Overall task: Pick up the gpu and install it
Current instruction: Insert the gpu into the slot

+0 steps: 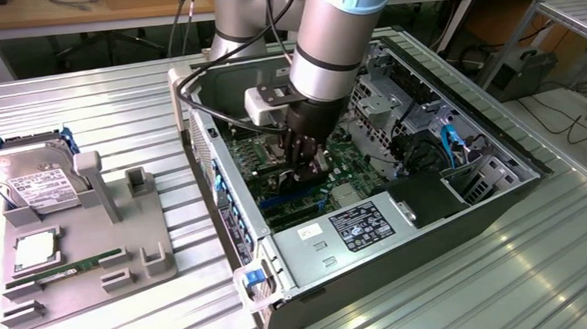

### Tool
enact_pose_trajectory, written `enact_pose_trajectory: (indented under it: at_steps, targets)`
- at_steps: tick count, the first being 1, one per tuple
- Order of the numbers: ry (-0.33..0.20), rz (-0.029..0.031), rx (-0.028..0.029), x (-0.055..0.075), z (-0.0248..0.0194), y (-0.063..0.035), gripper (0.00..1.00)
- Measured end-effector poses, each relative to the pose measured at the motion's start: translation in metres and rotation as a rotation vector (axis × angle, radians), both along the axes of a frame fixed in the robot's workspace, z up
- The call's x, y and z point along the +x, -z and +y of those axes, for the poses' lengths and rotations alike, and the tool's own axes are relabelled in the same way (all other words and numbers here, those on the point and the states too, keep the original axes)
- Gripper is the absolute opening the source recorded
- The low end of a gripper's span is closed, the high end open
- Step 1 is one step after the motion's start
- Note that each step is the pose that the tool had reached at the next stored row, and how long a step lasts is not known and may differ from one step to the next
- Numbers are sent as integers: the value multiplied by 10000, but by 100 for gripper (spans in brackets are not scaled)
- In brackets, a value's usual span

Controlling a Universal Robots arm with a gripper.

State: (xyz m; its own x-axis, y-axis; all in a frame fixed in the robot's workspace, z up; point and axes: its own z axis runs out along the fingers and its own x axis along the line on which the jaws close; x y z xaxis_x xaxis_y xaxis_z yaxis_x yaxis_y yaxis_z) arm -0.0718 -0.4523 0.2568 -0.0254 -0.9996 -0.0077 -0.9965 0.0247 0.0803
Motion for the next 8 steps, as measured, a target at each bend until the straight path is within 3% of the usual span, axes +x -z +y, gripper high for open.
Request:
enact_pose_trajectory:
  at_steps: [8]
  targets:
    - [-1,20,2,-41,1,36,26]
